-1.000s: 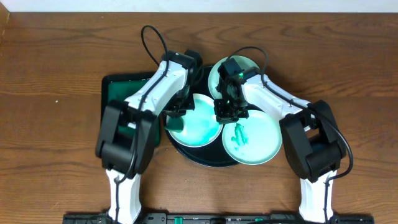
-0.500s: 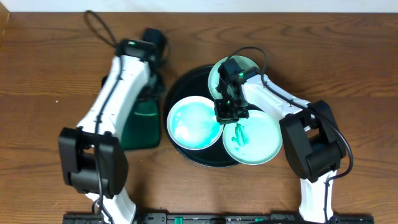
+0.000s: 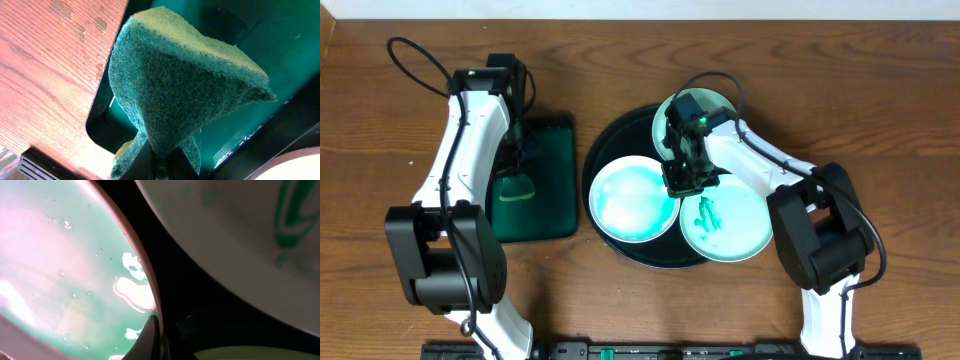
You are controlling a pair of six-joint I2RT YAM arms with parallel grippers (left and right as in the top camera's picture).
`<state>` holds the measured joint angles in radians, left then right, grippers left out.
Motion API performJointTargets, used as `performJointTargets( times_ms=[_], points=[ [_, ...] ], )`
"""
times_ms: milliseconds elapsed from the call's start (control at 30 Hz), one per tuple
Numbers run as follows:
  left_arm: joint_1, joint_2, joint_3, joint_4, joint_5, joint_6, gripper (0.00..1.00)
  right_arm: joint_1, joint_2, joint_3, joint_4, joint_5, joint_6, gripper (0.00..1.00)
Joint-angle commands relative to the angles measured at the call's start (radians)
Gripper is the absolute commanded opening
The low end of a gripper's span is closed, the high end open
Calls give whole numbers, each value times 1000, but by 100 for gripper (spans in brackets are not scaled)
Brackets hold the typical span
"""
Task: Clean dirty plates on tray and stack at the side
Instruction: 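Return the sponge with the left gripper to the basin, then lift the white plate off the tray with the right gripper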
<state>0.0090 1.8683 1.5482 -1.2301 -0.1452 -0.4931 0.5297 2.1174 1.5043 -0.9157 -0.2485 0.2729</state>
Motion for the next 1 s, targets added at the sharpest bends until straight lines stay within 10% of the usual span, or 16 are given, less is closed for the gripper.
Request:
performJointTargets(
  times_ms=[0, 967],
  points=[
    [-2, 8, -6, 0, -19, 10, 8, 35, 14, 60, -10, 92, -43, 1],
    [-2, 8, -6, 23, 33, 26, 8, 66, 14, 443, -310, 457, -96, 1]
  ],
)
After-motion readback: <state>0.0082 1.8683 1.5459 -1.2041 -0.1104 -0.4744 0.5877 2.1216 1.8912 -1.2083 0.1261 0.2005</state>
